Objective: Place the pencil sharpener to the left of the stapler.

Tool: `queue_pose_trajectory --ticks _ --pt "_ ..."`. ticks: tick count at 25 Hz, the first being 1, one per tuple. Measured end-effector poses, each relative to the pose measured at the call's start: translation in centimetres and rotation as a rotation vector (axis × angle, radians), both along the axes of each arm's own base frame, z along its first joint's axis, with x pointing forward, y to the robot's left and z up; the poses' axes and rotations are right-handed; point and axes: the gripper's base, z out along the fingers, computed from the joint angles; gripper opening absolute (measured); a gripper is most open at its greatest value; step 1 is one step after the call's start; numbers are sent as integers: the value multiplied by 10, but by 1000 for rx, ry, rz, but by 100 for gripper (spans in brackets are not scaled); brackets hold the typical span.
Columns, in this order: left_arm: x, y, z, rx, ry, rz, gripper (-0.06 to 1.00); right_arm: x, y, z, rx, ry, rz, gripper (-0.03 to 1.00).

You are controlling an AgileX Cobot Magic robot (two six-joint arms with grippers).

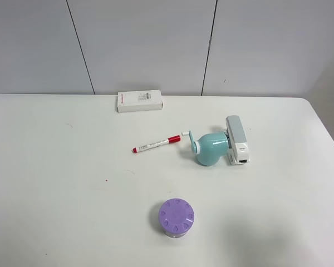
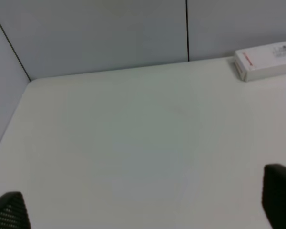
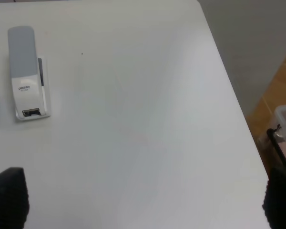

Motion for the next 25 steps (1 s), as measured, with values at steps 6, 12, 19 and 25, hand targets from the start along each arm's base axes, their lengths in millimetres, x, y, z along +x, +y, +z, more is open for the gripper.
queue_pose_trajectory --ticks 6,12,19,25 --pt "0 0 -18 -13 91 -5 99 0 0 0 0 0 0 99" --pt "0 -1 -25 -20 133 -9 99 0 0 0 0 0 0 99" --pt "0 -1 -26 -23 136 -10 99 0 0 0 0 0 0 99" --pt "0 -1 -26 -23 136 -10 99 0 0 0 0 0 0 99"
